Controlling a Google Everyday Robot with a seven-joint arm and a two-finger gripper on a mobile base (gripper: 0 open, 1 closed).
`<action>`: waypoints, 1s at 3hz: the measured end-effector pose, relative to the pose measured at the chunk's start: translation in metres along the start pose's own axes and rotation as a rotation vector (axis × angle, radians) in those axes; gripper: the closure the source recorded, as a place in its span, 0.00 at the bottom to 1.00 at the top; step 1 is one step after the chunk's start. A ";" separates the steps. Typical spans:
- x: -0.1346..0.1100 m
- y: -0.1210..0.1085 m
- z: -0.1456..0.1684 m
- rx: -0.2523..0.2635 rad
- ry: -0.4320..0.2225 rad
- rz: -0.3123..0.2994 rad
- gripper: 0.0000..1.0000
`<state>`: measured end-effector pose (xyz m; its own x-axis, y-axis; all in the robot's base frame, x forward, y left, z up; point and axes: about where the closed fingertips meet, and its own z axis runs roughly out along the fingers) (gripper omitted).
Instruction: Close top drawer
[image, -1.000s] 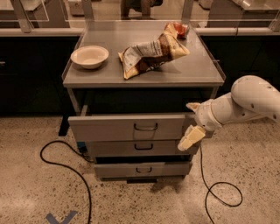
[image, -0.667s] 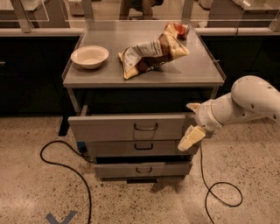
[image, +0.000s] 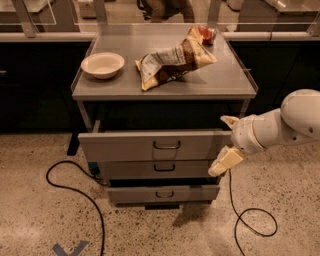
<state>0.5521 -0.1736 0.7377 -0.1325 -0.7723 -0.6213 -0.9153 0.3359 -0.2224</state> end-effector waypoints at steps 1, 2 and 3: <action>0.011 0.039 -0.011 0.001 0.003 -0.027 0.00; 0.067 0.095 0.020 -0.135 0.061 0.013 0.00; 0.106 0.121 0.082 -0.288 0.087 0.036 0.00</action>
Offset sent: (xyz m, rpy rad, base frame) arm -0.1381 0.0052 -0.1973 -0.0391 0.4006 0.1821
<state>0.4589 -0.1706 0.5830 -0.1874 -0.8104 -0.5551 -0.9780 0.2064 0.0289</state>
